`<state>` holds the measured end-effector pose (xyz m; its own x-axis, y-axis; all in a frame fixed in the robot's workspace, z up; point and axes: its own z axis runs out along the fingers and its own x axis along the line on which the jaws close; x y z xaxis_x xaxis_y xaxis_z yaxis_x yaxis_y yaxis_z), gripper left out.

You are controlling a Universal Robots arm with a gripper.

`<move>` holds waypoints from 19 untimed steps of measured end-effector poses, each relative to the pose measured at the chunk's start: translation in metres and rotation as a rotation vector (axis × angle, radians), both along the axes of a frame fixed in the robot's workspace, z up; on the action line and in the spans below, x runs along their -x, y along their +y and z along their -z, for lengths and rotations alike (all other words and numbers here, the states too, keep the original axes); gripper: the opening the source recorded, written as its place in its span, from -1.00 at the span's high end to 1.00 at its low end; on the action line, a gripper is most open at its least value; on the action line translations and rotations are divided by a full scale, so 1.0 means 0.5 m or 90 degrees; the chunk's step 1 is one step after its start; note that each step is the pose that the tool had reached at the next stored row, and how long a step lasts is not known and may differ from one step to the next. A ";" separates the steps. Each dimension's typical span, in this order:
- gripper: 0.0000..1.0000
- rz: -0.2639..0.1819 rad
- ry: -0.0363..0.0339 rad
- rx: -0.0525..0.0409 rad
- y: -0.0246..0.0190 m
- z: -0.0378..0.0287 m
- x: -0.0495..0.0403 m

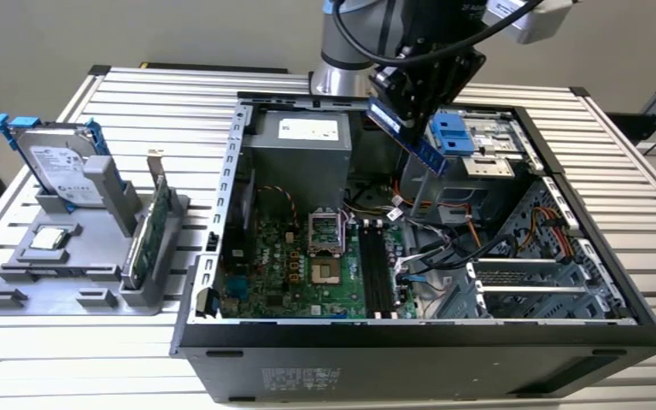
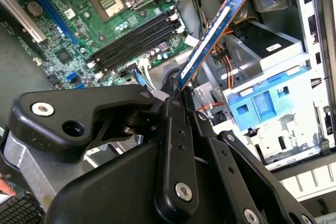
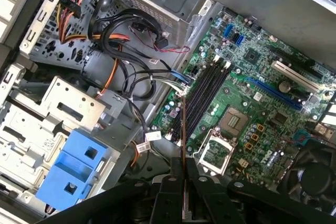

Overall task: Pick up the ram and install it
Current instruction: 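Insert the ram into the slot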

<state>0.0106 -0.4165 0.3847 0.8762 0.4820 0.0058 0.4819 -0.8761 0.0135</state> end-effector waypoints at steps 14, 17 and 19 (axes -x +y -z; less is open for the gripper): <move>1.00 0.035 0.0000 0.0000 -0.0001 0.000 0.000; 1.00 0.042 0.0000 0.0000 -0.0001 0.000 0.000; 1.00 0.046 0.0000 0.0000 -0.0001 0.000 0.000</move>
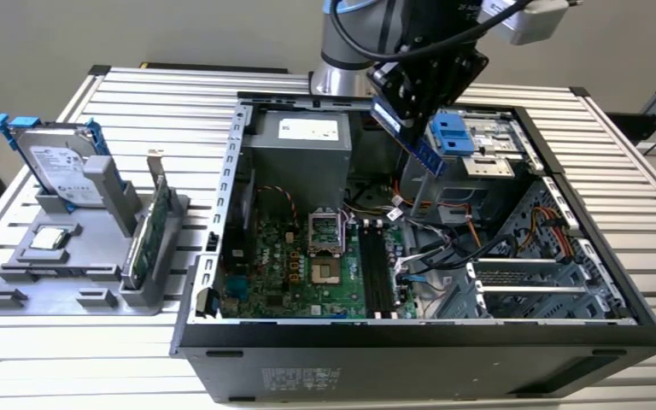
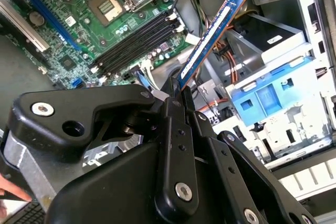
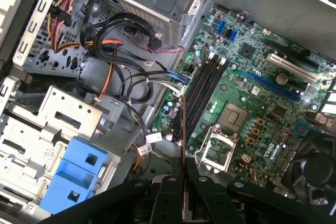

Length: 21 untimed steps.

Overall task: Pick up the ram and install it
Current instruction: 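Insert the ram into the slot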

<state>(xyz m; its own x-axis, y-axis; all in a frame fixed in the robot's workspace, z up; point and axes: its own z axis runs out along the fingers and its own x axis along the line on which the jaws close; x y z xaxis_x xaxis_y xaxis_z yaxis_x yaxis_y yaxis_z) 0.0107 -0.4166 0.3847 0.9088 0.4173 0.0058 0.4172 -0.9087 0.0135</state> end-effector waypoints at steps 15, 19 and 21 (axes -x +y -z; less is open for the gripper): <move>1.00 0.032 0.0000 0.0000 0.0000 0.000 0.000; 1.00 0.040 0.0000 0.0000 0.0000 0.000 0.000; 1.00 0.044 0.0000 0.0000 0.0000 0.000 0.000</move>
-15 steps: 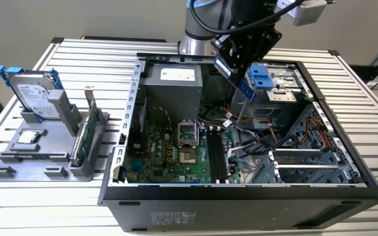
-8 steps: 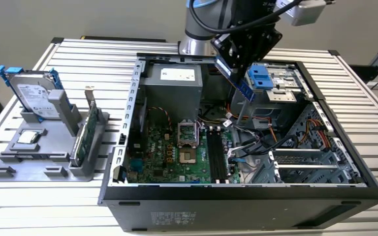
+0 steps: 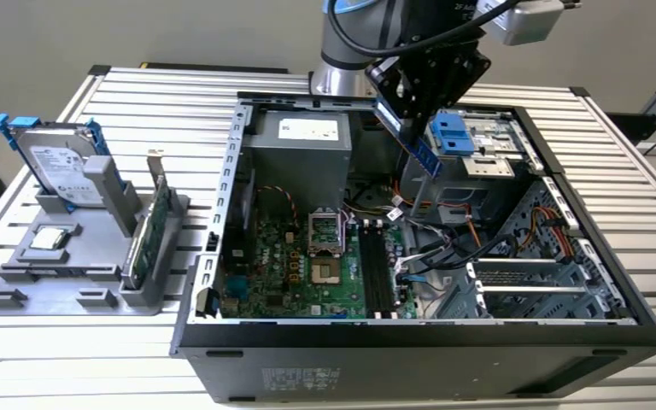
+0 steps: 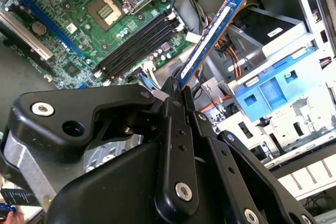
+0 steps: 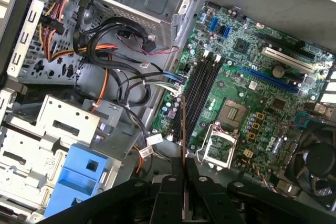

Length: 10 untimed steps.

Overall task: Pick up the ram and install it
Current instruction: 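Insert the ram into the slot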

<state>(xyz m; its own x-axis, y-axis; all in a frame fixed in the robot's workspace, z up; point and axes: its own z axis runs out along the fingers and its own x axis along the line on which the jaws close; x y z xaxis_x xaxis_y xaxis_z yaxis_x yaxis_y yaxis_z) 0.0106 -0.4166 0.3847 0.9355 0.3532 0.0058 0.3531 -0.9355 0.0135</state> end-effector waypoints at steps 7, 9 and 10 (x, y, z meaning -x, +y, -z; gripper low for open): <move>1.00 0.017 0.0000 0.0000 0.0000 0.000 0.000; 1.00 0.021 0.0000 0.0000 0.0000 0.000 0.000; 1.00 0.023 0.0000 0.0000 0.0000 0.000 0.000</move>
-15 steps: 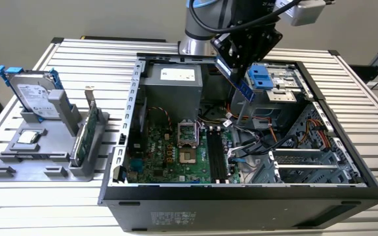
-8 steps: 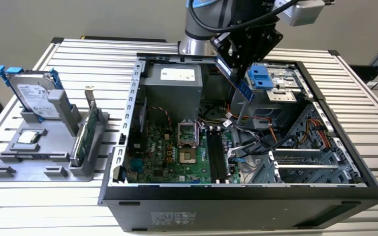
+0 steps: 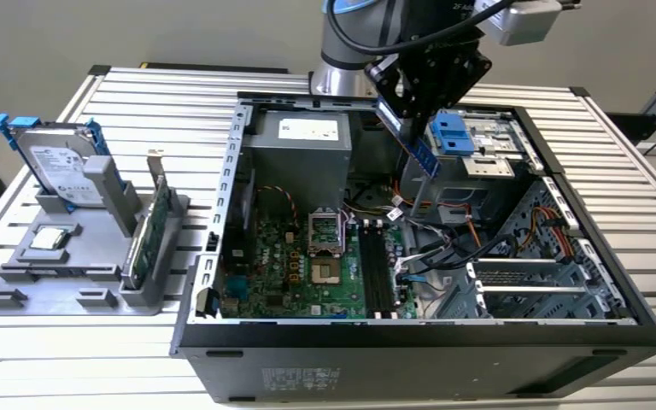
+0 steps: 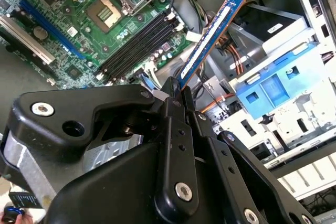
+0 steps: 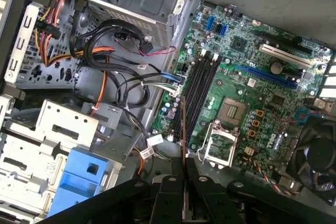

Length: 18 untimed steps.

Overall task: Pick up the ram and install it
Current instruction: 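Insert the ram into the slot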

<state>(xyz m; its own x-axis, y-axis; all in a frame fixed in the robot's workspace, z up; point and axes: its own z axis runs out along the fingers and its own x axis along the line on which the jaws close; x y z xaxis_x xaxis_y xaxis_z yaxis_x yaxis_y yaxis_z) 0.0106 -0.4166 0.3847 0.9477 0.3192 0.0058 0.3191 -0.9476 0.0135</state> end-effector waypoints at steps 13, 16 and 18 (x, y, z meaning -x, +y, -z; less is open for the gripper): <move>1.00 0.028 0.0000 0.0000 0.0000 0.000 0.000; 1.00 0.033 0.0000 0.0000 0.0000 0.000 0.000; 1.00 0.037 0.0000 0.0000 0.0000 0.000 0.000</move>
